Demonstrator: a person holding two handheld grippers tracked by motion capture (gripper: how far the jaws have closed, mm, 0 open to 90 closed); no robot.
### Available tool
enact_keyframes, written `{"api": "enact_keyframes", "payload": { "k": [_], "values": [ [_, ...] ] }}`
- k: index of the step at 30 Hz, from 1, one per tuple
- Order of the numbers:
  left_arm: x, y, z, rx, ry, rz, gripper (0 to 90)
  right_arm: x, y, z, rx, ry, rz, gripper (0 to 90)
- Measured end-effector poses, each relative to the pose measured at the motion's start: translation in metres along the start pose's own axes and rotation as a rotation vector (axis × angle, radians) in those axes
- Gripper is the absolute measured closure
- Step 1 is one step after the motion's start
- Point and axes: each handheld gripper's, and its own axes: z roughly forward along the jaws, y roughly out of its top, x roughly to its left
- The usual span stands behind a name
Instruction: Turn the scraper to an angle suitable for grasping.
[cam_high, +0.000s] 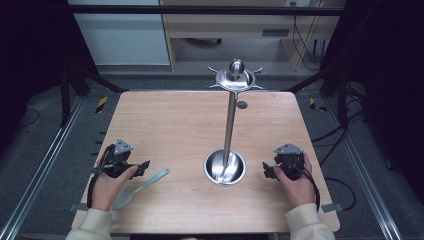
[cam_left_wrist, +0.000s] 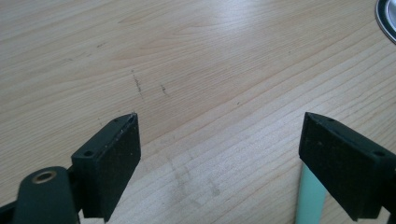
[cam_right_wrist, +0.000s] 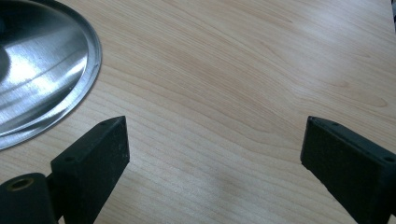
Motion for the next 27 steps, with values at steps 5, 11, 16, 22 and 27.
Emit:
{"api": "enact_keyframes", "payload": {
  "k": [5, 11, 16, 22, 27],
  "values": [
    [-0.005, 0.001, 0.002, 0.004, -0.009, 0.016, 17.7, -0.001, 0.0, 0.0, -0.001, -0.003, -0.001, 8.3],
    [-0.015, 0.006, 0.003, 0.03, -0.045, 0.066, 34.5, -0.001, 0.0, 0.0, -0.001, -0.009, -0.003, 8.3],
    [-0.018, 0.006, 0.003, 0.04, -0.082, 0.089, 61.2, -0.001, 0.0, -0.001, -0.002, -0.008, -0.003, 8.3],
    [-0.021, 0.004, 0.007, 0.071, -0.11, 0.118, 80.9, -0.001, 0.0, 0.0, -0.002, -0.006, -0.01, 8.3],
    [-0.024, 0.006, 0.011, 0.094, -0.138, 0.14, 90.0, -0.001, 0.001, 0.001, -0.001, -0.006, -0.01, 8.3]
  ]
}}
